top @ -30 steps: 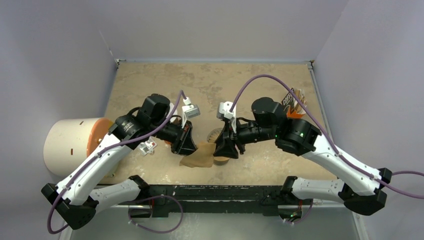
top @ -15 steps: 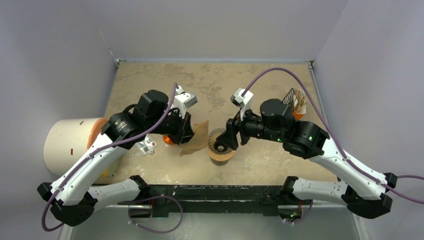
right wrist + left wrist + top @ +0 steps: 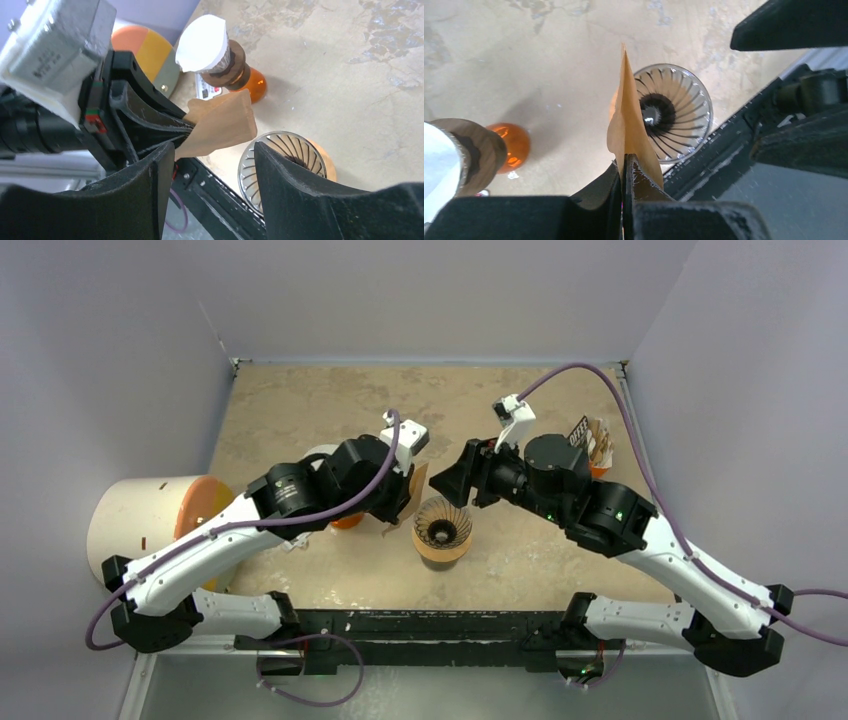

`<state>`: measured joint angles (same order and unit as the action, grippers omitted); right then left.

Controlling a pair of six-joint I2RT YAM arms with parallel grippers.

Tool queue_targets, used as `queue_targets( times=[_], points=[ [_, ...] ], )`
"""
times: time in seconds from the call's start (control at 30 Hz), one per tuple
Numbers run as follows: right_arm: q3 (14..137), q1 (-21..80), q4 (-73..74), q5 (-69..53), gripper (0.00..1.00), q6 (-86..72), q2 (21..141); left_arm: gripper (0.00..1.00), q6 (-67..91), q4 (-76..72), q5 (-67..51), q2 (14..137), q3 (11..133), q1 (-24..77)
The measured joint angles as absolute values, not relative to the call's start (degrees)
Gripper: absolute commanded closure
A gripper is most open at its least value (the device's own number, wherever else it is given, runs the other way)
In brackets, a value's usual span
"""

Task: Place the coffee filter in the dripper
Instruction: Place the coffee filter in the coffee dripper.

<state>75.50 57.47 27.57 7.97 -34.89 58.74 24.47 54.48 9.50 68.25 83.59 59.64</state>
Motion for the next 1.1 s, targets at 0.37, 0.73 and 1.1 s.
queue_targets(
  times=[0.37,0.73,1.1],
  points=[
    [74.52,57.47,22.92,13.06,0.5,-45.19,61.69,1.0,24.97,53.17,22.04,69.97,83.96,62.54],
    [74.5,57.47,18.85,11.75,0.57,-47.62,67.59,1.0,24.99,51.72,24.91,70.11,84.09,63.11],
    [74.5,57.47,18.46,13.63,0.65,-47.94,68.99,1.0,25.08,51.44,27.57,70.11,84.09,63.13]
  ],
)
